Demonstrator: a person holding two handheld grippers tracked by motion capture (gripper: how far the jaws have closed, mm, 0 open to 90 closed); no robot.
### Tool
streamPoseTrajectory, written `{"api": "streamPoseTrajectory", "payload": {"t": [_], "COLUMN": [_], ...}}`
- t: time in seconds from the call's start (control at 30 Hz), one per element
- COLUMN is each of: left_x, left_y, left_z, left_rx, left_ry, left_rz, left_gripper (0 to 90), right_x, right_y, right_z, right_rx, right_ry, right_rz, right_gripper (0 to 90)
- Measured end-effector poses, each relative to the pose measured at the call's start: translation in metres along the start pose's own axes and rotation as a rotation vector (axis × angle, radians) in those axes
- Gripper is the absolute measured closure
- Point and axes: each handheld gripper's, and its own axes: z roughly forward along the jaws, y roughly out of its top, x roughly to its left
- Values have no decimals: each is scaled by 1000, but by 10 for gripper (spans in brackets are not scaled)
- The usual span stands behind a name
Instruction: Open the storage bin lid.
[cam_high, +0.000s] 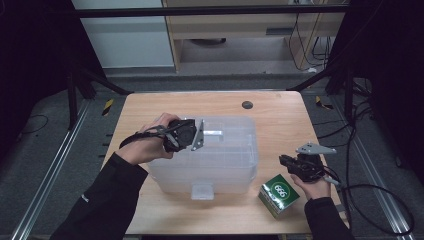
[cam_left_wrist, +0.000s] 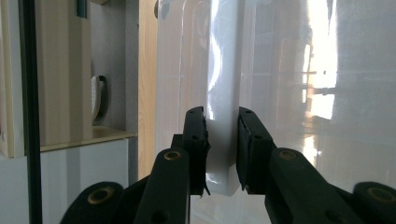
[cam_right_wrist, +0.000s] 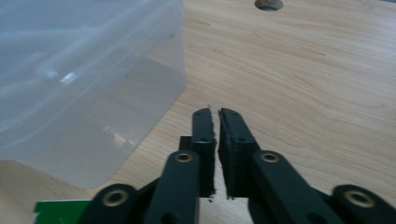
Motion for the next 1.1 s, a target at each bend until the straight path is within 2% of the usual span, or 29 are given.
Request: {"api": "streamPoseTrajectory", "payload": {"t": [0.03,0.07,0.1,0.2,0.23,0.33,0.4,0.63,0.67,0.87,1.1], "left_x": [-2,-1,-5,-5,-4,-4,-4,2,11,18,24], "left_y": [0,0,-1,-1,-1,-1,-2,-2,0,0,-3], "left_z": [-1,-1,-1,-2,-2,-2,-2,-3,-3,-4,-4], "left_rx": [6,4,16,16,10,7,7,-4,-4,-4,-28], "left_ry": [-2,-2,-9,-12,-14,-13,-15,-8,9,25,33], "left_rz": [-27,-19,-84,-95,-85,-89,-102,-72,31,17,-12], "left_gripper": [750,750,750,750,750,749,749,747,746,739,732], "right_x": [1,1,2,4,5,8,11,18,18,20,22], "right_y": [1,2,3,5,6,8,9,9,9,9,8], "right_z": [-2,-3,-5,-9,-10,-13,-14,-16,-16,-18,-17], "right_rx": [-6,-14,-22,-36,-39,-52,-55,-56,-56,-58,-66], "right_ry": [14,24,28,43,45,65,72,101,105,117,139], "right_rz": [-1,2,5,12,10,7,3,-10,-11,-2,5], "right_gripper": [890,900,900,900,900,900,900,900,900,900,900]}}
